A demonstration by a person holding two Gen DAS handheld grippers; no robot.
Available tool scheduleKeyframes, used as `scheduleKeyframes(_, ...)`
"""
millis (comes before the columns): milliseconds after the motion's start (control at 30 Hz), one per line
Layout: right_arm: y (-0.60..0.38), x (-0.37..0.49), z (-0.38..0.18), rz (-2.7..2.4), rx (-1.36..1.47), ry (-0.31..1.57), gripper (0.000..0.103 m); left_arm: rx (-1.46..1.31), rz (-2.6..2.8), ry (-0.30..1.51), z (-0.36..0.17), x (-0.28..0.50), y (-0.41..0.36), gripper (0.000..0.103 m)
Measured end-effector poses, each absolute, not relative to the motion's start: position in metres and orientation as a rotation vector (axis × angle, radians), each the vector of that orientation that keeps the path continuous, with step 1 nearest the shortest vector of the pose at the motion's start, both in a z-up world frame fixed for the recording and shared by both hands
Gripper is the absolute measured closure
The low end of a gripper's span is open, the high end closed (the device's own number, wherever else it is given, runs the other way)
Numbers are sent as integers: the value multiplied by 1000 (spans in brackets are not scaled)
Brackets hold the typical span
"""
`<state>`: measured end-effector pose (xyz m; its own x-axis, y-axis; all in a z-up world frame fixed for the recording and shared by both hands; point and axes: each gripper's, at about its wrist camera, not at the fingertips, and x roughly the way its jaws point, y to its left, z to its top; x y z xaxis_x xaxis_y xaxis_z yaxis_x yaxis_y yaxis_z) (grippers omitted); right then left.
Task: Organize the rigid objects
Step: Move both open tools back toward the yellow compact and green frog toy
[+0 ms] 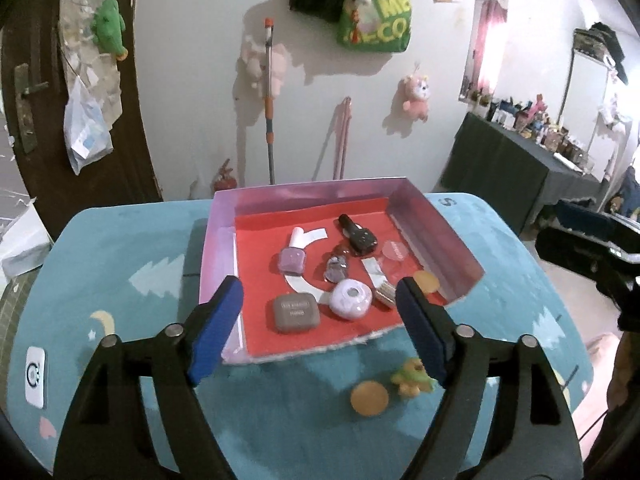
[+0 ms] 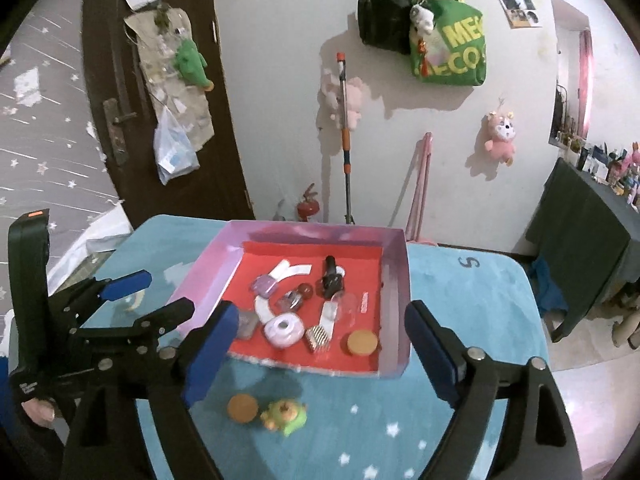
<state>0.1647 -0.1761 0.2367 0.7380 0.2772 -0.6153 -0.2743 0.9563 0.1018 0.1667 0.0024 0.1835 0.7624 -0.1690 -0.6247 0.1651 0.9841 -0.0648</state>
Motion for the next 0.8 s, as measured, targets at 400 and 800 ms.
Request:
scheduleKeyframes(400,-191,86,178,230,7,609,6,-63,-206,666,142,107,7,20)
scheduleKeyframes(800,-195,98,107,234,63,666,5,-22,-214,750,88,112,-2,20)
